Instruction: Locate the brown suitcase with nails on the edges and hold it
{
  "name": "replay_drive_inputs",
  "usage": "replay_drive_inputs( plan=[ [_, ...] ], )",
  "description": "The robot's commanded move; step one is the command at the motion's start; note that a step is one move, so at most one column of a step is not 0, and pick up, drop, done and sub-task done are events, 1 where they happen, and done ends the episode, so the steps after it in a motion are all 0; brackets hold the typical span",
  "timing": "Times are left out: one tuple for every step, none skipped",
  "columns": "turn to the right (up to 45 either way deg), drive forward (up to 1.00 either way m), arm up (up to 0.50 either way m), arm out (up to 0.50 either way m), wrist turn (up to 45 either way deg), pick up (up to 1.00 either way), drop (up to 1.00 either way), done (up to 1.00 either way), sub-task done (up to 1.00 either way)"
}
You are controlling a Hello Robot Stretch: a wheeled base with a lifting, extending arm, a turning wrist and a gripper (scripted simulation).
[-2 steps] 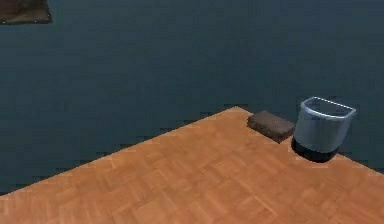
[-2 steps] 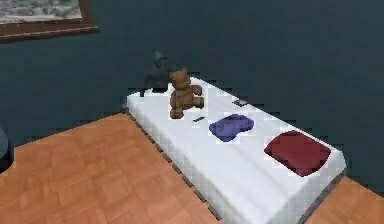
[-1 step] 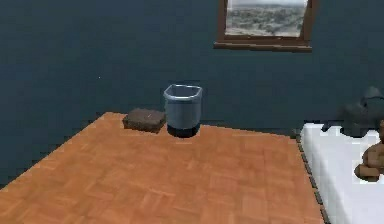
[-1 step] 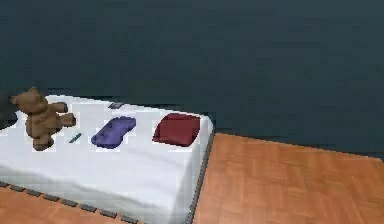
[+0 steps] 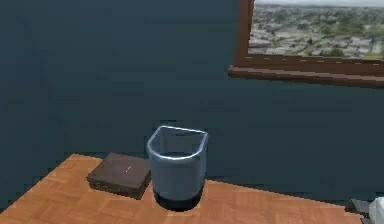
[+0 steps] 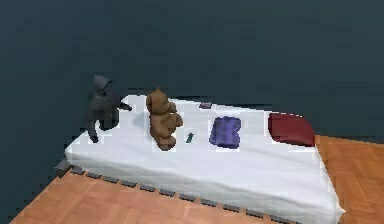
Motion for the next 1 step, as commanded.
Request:
replay_drive_inputs(
  plan=[
    [0.0,0.4,0.0,0.0,0.0,0.0,0.0,0.0,0.0]
  ],
)
